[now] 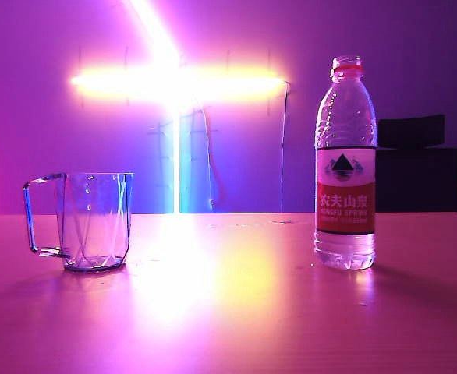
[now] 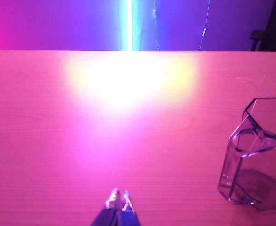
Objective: Pick up the mineral water bottle on the table and pour water into the mug until it's half full.
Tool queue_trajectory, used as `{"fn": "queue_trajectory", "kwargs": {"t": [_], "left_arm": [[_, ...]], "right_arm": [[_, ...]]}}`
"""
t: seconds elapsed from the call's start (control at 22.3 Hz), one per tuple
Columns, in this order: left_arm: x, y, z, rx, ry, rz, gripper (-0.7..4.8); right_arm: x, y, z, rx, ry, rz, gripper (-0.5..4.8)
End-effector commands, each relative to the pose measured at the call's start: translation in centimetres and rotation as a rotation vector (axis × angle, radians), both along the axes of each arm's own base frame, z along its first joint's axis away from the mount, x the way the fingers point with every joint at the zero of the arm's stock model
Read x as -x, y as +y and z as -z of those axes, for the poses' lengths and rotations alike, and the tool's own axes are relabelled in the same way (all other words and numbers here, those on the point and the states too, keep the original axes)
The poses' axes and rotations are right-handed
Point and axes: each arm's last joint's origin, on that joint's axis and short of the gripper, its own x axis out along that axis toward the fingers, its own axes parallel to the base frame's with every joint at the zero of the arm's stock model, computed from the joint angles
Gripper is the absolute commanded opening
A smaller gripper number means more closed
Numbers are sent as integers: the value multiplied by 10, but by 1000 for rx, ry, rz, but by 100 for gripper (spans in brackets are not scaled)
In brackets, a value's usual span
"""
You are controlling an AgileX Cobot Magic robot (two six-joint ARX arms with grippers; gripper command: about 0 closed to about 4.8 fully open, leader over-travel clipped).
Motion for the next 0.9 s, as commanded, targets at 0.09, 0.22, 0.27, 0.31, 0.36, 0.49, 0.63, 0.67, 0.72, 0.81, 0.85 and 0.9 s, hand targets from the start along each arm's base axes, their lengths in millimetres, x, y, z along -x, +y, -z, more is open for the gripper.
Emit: {"fn": "queue_trajectory", "kwargs": {"t": [0.09, 0.22, 0.27, 0.31, 0.36, 0.49, 0.63, 0.67, 0.72, 0.81, 0.85, 0.9], "left_arm": [[0, 0, -2, 3, -16, 1, -2], [0, 0, -2, 3, -16, 1, -2], [0, 0, -2, 3, -16, 1, -2], [0, 0, -2, 3, -16, 1, -2], [0, 0, -2, 3, -15, 1, -2], [0, 0, -2, 3, -16, 1, -2], [0, -1, -2, 3, -15, 9, -2], [0, -2, -2, 3, -16, 17, -2], [0, -4, -2, 2, -16, 31, -2], [1, -10, -2, 2, -13, 86, -2], [1, -15, -2, 1, -7, 132, -2], [1, -19, -1, 1, -1, 175, -2]], "right_arm": [[0, 0, 0, 2, -11, 3, -1], [0, 0, 0, 2, -11, 3, -1], [0, 0, 0, 2, -11, 3, -1], [0, 0, 0, 1, -11, 3, -1], [0, 0, 0, 1, -11, 3, -1], [0, 0, 0, -3, -12, -1, -1], [0, 0, -1, -38, -18, -5, -1], [0, 0, -1, -62, -23, -7, -1], [0, 0, -2, -84, -28, -9, -1], [0, 0, -3, -134, -46, -16, -1], [0, 0, -4, -166, -56, -25, 0], [1, 1, -6, -188, -68, -42, 0]]}}
